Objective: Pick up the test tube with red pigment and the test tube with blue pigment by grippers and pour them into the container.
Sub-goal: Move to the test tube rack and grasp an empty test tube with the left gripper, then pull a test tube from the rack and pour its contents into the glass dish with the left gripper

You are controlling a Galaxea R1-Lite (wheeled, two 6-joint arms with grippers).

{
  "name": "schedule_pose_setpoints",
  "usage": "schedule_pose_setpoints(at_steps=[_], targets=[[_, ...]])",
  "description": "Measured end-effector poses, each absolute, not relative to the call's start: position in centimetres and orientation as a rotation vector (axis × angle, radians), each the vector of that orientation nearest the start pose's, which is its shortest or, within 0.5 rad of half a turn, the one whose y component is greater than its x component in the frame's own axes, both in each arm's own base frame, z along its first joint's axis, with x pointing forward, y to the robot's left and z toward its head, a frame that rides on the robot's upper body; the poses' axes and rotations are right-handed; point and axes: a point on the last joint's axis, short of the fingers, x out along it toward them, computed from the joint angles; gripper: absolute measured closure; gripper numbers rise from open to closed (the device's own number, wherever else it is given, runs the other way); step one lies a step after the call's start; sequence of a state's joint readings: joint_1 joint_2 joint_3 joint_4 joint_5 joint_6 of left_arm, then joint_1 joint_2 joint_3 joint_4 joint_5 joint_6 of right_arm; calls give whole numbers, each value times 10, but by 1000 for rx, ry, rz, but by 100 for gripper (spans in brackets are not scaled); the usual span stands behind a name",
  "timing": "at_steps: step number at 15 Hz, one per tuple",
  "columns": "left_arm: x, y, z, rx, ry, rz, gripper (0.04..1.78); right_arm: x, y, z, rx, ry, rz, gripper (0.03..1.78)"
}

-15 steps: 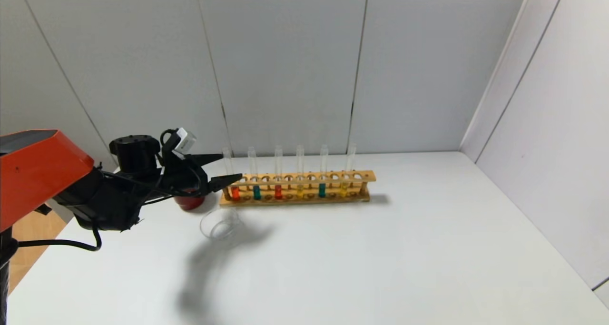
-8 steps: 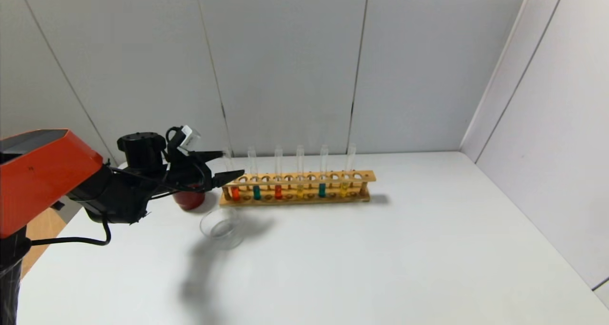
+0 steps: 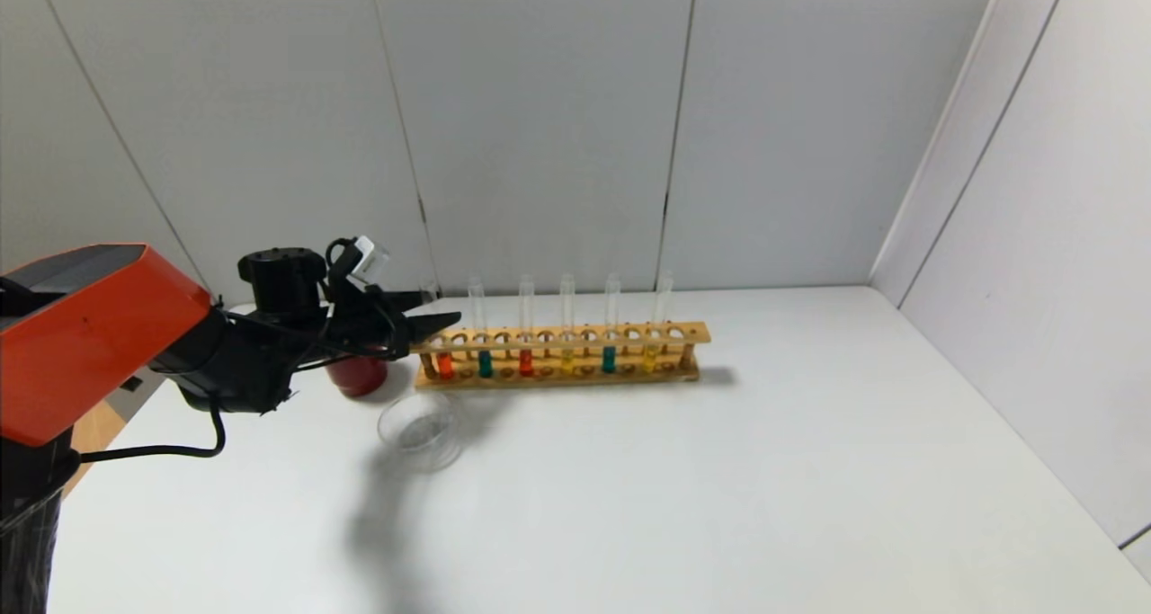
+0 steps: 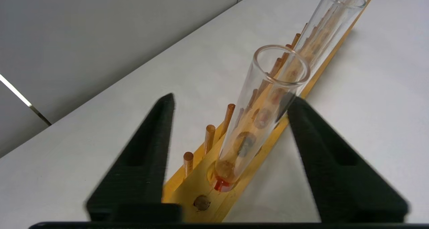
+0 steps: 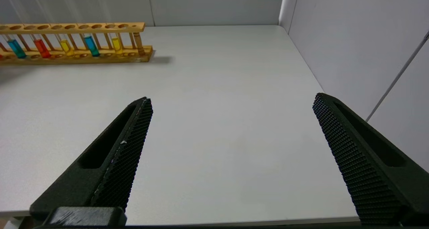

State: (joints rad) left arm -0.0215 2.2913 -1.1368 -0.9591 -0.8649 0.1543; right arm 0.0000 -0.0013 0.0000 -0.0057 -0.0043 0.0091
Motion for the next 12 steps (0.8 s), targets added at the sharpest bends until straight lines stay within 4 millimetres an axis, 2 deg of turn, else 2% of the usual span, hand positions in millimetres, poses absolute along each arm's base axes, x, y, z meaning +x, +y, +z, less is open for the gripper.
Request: schedule_pose_setpoints(at_steps=[2, 4, 8, 12], targets=[[430, -26, 77, 60, 117, -895, 119, -23, 0, 76, 9, -7, -5, 6], [430, -26, 77, 62, 115, -895, 146, -23, 0, 76, 9, -7, -4, 6], [424, -27, 85, 61, 107, -892, 149, -23, 0, 76, 9, -7, -4, 6], [413, -27, 113, 53, 75, -859, 149, -23, 0, 76, 9, -7, -5, 6]])
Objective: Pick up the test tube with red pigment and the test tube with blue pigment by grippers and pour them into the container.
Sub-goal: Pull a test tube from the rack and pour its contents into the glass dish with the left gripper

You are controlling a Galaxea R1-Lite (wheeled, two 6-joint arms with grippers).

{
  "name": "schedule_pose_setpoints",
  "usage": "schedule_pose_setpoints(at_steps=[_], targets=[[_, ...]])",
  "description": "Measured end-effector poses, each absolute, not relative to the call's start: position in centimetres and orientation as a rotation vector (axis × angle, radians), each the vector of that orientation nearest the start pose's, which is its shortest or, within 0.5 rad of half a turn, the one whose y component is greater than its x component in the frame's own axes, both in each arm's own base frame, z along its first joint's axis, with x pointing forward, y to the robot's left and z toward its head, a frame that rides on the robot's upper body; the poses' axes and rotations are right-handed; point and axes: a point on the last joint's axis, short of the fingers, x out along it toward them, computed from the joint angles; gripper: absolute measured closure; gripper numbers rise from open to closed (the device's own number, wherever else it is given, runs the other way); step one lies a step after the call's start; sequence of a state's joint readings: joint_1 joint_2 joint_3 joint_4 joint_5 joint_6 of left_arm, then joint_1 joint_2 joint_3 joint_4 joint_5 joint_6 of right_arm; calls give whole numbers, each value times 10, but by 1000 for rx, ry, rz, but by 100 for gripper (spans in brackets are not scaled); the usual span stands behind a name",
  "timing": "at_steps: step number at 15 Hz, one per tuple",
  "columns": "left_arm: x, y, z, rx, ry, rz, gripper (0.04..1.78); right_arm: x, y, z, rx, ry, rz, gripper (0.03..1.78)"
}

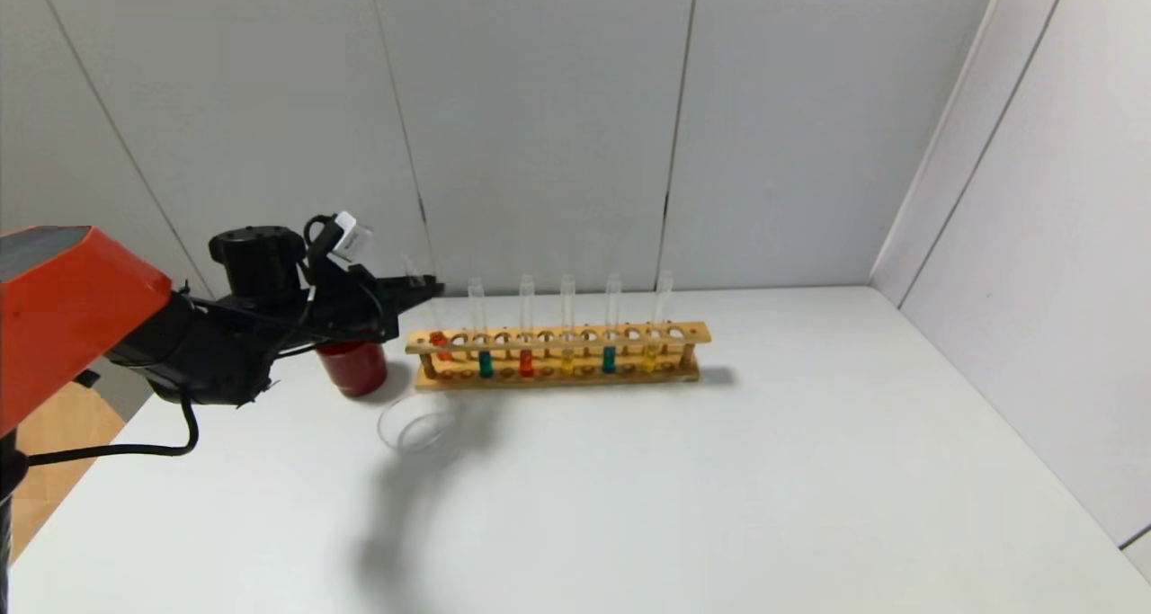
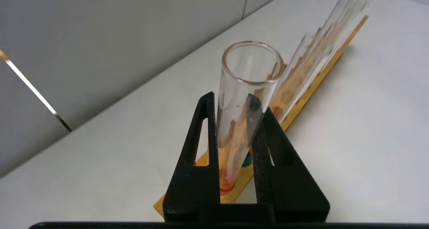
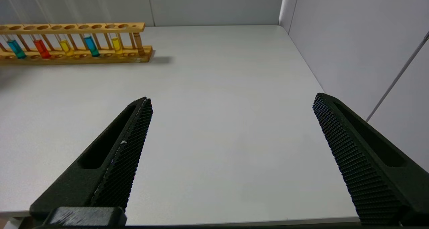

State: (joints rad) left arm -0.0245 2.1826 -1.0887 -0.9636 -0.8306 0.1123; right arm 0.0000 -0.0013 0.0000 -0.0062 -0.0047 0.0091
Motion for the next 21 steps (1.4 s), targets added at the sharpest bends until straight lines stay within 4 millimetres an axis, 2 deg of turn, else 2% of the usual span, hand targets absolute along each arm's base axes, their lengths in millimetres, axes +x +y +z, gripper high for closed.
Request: schedule_pose_setpoints(at_steps=[5, 8, 10, 13, 16, 18, 21], targets=[[391, -28, 186, 62, -9, -799, 149, -23, 0, 76, 9, -7, -4, 6], [364, -27, 230, 70, -26, -777, 149, -23, 0, 76, 9, -7, -5, 6], [340, -20, 249, 92, -22, -741, 149, -23, 0, 76, 9, -7, -5, 6], [304, 1, 244, 207, 11, -670, 149, -23, 0, 76, 9, -7, -5, 6], [273, 20, 225, 347, 37, -600, 149, -23, 0, 76, 9, -7, -5, 6], [259, 30, 213, 429, 61, -560, 149, -23, 0, 76, 9, -7, -5, 6], [250, 35, 195, 538, 163, -509, 149, -23, 0, 76, 9, -8, -4, 6]])
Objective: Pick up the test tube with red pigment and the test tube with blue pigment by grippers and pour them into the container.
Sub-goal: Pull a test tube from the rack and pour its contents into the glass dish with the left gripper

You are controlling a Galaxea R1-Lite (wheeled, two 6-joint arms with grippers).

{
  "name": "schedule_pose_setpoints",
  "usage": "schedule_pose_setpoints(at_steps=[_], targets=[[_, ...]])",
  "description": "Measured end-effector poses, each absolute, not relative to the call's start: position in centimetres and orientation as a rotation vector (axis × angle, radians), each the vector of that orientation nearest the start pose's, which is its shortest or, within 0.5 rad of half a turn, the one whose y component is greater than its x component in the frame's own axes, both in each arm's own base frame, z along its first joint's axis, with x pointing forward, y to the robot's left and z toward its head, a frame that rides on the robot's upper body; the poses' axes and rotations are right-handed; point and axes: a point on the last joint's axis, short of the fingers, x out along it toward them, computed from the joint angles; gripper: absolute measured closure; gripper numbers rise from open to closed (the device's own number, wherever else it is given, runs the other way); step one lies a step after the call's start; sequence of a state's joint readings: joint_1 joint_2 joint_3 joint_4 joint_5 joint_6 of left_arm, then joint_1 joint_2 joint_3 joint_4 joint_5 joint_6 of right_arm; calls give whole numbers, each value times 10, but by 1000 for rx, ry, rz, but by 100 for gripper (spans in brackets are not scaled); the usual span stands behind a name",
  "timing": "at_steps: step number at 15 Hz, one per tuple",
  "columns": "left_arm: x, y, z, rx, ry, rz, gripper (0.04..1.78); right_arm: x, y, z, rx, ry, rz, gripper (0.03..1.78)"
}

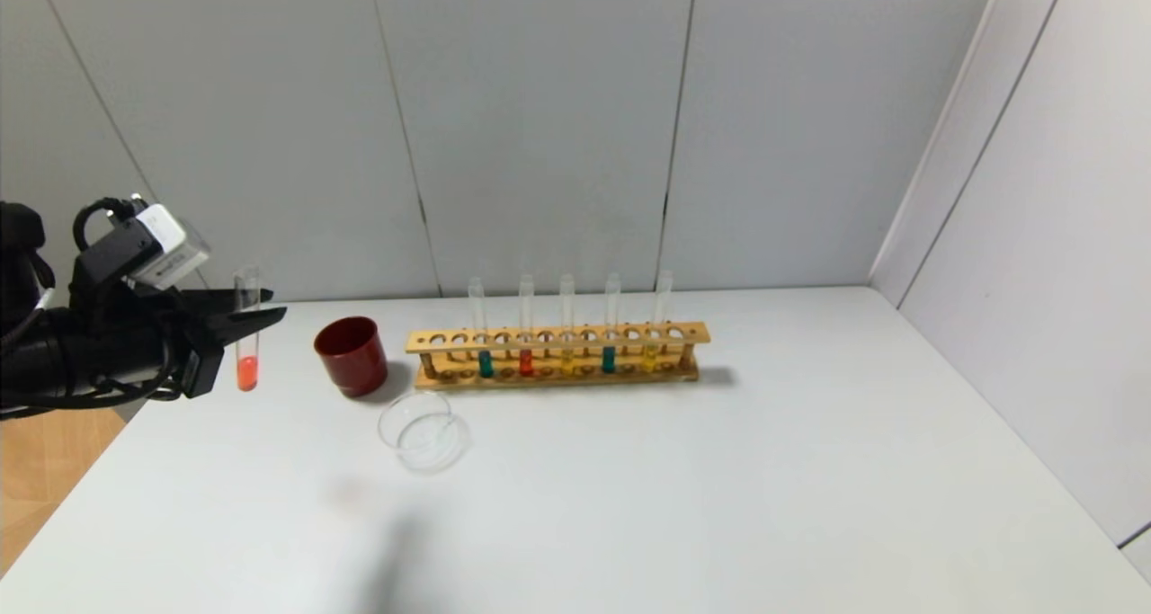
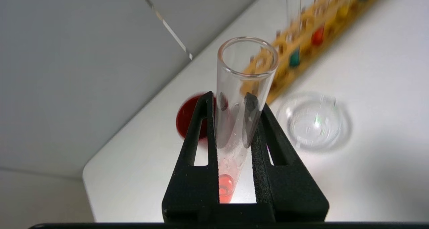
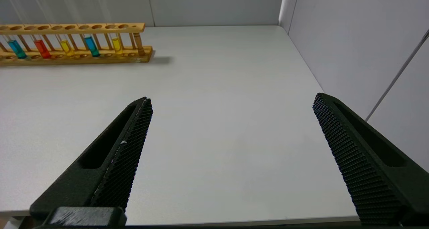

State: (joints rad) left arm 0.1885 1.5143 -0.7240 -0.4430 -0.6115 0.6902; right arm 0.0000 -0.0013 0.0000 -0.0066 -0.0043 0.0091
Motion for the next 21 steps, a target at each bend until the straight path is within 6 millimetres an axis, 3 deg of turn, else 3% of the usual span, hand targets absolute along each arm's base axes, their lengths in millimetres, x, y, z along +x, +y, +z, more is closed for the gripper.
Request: schedule_pose_setpoints(at_steps=[5, 10, 14, 21], targets=[[251, 35, 169, 664, 285, -543, 149, -23, 0, 76, 9, -7, -4, 6], [268, 27, 149, 723, 366, -562, 149, -23, 0, 76, 9, -8, -5, 6], [280, 24, 133, 911, 406, -576, 149, -23, 0, 76, 9, -8, -5, 6], [309, -13, 134, 1044, 365, -634, 149, -23, 0, 76, 9, -7, -5, 6]])
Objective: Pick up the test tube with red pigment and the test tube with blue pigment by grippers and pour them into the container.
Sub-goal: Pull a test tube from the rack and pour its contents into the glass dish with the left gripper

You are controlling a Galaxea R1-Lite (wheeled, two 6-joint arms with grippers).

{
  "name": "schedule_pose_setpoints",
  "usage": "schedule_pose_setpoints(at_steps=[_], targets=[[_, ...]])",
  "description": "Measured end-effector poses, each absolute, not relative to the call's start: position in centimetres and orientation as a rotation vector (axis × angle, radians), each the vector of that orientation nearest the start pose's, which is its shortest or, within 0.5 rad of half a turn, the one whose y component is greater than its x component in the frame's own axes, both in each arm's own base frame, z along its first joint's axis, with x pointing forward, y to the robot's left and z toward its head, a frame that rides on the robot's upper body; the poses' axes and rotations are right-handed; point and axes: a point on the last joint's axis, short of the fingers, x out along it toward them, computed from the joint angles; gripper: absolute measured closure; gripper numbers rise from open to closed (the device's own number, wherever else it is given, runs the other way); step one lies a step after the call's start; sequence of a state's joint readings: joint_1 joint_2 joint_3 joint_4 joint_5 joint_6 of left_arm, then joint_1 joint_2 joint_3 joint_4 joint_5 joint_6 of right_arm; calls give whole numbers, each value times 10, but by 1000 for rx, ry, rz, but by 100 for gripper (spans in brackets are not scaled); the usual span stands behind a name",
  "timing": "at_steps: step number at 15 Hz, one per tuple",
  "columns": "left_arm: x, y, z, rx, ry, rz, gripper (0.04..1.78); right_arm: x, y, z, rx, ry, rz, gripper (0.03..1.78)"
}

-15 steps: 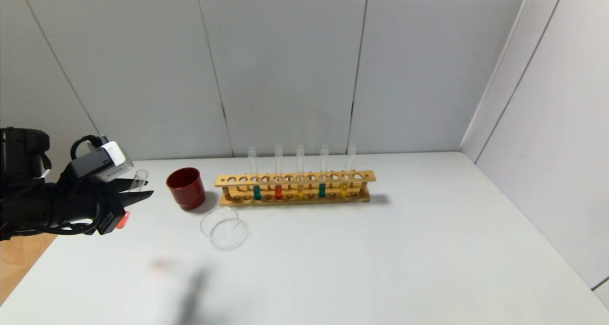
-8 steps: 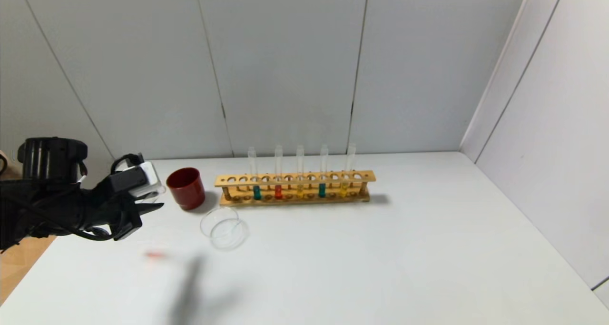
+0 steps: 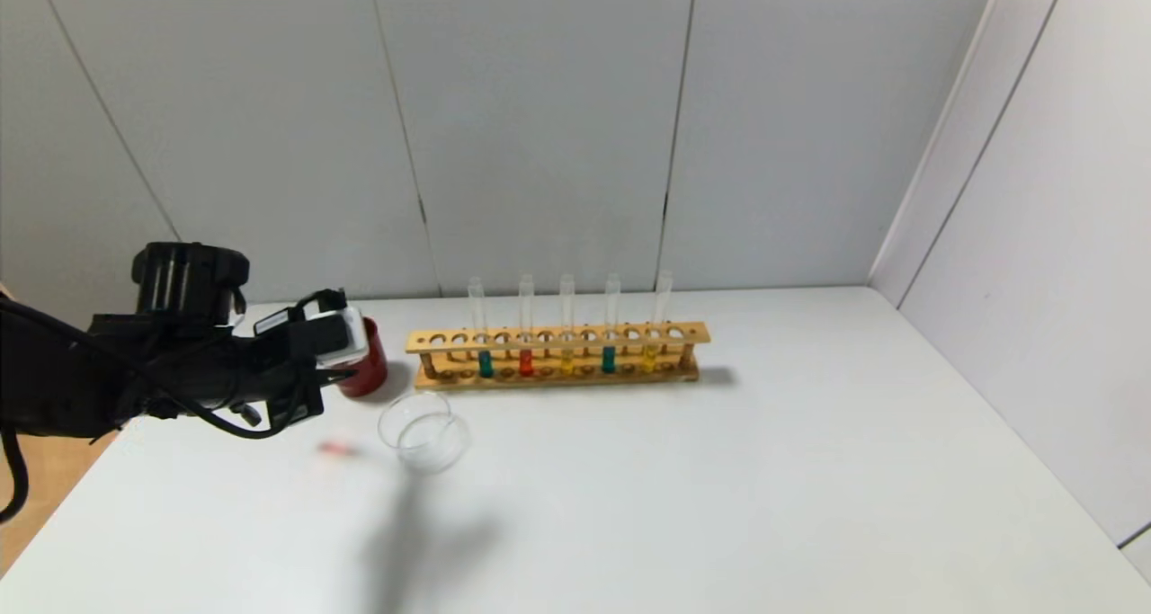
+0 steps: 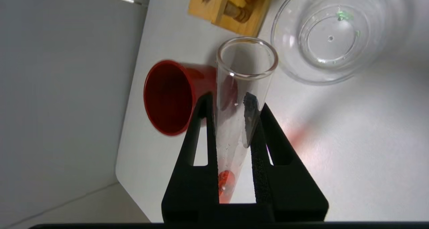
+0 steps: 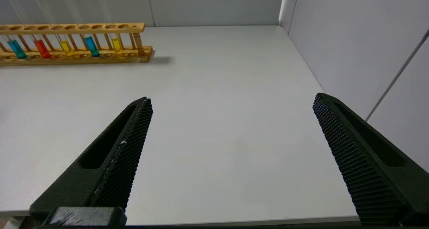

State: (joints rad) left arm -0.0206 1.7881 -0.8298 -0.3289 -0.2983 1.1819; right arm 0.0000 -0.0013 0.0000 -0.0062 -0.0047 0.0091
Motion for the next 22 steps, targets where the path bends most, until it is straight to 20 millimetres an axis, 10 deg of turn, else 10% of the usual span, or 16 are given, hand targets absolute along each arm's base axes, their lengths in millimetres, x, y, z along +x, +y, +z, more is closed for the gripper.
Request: schedule_pose_setpoints(at_steps=[22], targets=[[331, -24, 125, 1395, 407, -579, 149, -23, 0, 76, 9, -8, -5, 6]])
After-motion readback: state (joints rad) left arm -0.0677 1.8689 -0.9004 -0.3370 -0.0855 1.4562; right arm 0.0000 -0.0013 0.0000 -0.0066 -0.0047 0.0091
